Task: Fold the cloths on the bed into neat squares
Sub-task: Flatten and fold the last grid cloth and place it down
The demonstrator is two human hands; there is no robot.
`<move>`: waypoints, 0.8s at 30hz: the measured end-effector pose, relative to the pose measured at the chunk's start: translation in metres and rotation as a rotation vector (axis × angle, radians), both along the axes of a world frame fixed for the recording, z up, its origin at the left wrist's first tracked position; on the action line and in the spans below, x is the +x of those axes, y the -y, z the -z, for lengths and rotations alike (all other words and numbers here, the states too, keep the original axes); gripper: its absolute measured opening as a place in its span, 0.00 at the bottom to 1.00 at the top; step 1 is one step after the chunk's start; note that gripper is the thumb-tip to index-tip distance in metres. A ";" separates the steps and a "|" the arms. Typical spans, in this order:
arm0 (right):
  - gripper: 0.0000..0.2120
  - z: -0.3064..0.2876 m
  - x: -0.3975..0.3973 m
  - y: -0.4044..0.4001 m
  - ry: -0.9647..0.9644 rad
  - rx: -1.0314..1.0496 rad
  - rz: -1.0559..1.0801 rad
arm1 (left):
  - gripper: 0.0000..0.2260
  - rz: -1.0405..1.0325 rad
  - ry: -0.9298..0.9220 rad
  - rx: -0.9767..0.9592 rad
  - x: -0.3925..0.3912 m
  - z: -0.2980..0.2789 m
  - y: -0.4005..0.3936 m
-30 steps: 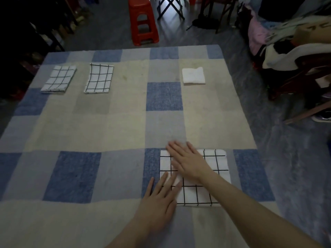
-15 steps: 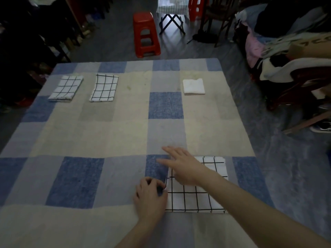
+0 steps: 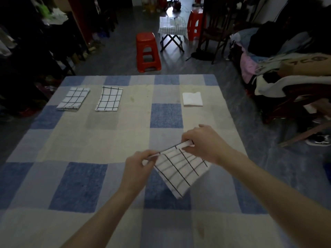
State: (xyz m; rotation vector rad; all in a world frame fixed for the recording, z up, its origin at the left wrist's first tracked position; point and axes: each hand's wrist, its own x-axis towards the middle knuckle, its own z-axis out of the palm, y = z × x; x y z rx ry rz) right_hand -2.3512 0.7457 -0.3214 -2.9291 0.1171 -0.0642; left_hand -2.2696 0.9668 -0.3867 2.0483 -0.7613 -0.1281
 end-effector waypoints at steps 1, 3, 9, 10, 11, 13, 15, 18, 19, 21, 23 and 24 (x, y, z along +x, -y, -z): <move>0.05 -0.008 -0.003 0.004 0.076 0.012 0.007 | 0.09 0.001 0.103 -0.029 0.008 -0.012 0.001; 0.07 -0.019 -0.013 0.008 0.235 0.070 0.022 | 0.10 0.053 0.283 -0.065 0.019 -0.034 -0.002; 0.12 0.029 -0.074 -0.022 0.342 0.319 -0.075 | 0.11 0.383 0.580 0.067 0.011 -0.031 -0.049; 0.12 0.048 -0.087 -0.032 0.281 0.341 -0.082 | 0.11 0.457 0.576 0.125 0.004 -0.020 -0.059; 0.12 0.065 -0.100 -0.042 0.212 0.350 -0.084 | 0.08 0.523 0.560 0.179 -0.004 -0.006 -0.069; 0.12 0.098 -0.126 -0.060 0.077 0.363 -0.090 | 0.03 0.636 0.520 0.267 -0.020 0.023 -0.086; 0.13 0.121 -0.145 -0.074 -0.049 0.389 -0.081 | 0.04 0.720 0.472 0.367 -0.036 0.048 -0.101; 0.12 0.136 -0.155 -0.084 -0.165 0.417 -0.033 | 0.06 0.729 0.312 0.421 -0.052 0.066 -0.113; 0.12 0.137 -0.154 -0.085 -0.199 0.438 -0.021 | 0.04 0.677 0.227 0.414 -0.054 0.068 -0.114; 0.12 0.137 -0.148 -0.085 -0.225 0.483 0.023 | 0.01 0.545 0.040 0.394 -0.053 0.067 -0.111; 0.11 0.135 -0.139 -0.084 -0.192 0.534 0.128 | 0.03 0.451 -0.106 0.351 -0.049 0.067 -0.104; 0.09 0.134 -0.132 -0.084 -0.154 0.559 0.196 | 0.05 0.392 -0.139 0.336 -0.046 0.065 -0.099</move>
